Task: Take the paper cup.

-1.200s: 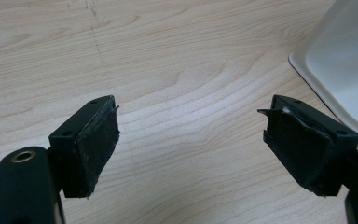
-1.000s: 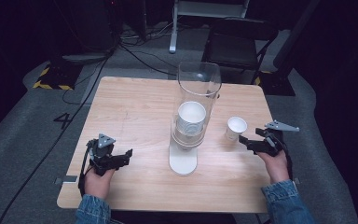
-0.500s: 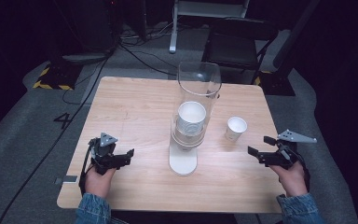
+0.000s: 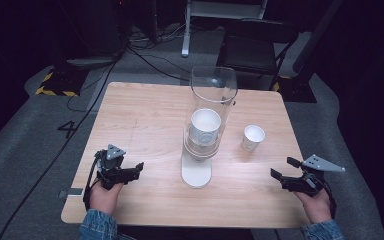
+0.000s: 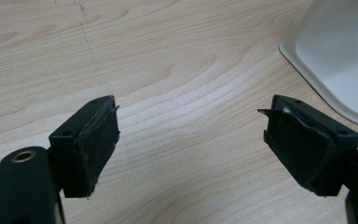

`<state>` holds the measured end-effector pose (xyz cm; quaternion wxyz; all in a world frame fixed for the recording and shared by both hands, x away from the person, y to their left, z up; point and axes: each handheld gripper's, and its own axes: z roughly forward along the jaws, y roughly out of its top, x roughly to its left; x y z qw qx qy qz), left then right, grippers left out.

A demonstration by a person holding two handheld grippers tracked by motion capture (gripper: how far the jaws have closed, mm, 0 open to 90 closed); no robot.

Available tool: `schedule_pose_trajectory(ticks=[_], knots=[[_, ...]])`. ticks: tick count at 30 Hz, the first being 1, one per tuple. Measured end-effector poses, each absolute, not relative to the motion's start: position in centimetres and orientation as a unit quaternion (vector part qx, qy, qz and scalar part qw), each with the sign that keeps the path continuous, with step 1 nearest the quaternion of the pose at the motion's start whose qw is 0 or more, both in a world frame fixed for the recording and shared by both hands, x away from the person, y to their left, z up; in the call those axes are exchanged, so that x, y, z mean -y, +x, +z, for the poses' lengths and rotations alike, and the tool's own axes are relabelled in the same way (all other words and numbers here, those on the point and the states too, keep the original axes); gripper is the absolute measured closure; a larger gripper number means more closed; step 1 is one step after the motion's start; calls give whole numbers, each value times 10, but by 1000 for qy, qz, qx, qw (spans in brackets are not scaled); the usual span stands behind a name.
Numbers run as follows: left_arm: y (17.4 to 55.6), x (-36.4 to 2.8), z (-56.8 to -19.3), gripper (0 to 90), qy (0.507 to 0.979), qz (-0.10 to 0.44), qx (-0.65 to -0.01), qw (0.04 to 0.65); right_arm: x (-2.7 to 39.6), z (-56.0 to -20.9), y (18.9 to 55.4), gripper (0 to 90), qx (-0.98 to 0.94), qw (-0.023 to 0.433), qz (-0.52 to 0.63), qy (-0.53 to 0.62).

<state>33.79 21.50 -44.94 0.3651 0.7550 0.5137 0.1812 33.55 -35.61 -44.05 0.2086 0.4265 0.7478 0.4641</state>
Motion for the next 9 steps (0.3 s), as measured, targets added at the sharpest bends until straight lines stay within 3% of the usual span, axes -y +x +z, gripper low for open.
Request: schedule_pose_trajectory(ticks=[9], knots=[[340,-215,-451,178,756,182,-514,363,355,-446,337,132,-749,214,461,424]])
